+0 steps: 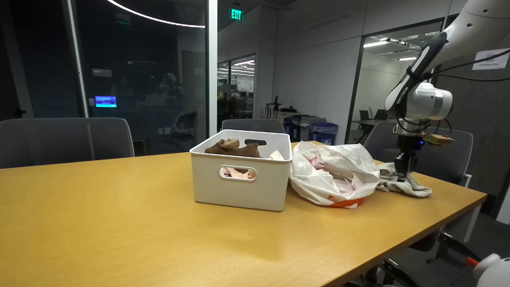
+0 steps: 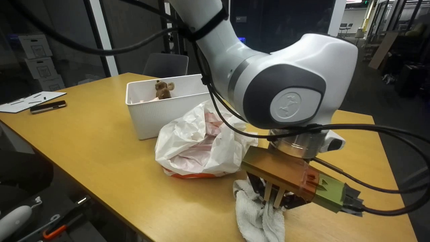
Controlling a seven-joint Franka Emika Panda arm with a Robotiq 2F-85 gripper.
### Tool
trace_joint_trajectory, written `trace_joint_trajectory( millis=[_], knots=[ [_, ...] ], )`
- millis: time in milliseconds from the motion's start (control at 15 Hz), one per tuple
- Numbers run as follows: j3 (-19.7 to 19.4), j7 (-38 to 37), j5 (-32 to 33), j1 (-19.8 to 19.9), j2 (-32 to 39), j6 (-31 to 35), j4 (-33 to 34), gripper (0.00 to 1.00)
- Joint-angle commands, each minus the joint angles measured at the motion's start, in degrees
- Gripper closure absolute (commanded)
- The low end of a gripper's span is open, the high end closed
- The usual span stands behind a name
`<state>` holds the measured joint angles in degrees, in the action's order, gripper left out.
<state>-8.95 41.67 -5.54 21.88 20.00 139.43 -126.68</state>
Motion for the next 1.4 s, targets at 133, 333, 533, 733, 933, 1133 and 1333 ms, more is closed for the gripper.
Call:
trace_joint_trajectory(
  millis=[133,333,533,733,933,1133,1333],
  knots=[
    [-2.24,-12.03,3.74,-2.94,-7.19,10.02,-4.59,0.97],
    [-4.59,-22.91,13.99,-7.12,-12.12,18.09,-9.48,0.97],
    [-12.18,-36.94,29.34,-16.18,-17.24,23.28,-13.13,0.97],
    [-19.20,-47.51,44.49,-24.80,-21.44,21.70,-11.11,0.97],
    [-15.55,-56.53,59.21,-24.23,-26.81,18.63,-9.40,0.97],
    [-7.80,-70.30,73.59,-20.27,-34.12,17.23,-11.66,0.97],
    [-2.68,-84.38,84.64,-18.45,-41.79,15.39,-15.64,0.97]
  ],
)
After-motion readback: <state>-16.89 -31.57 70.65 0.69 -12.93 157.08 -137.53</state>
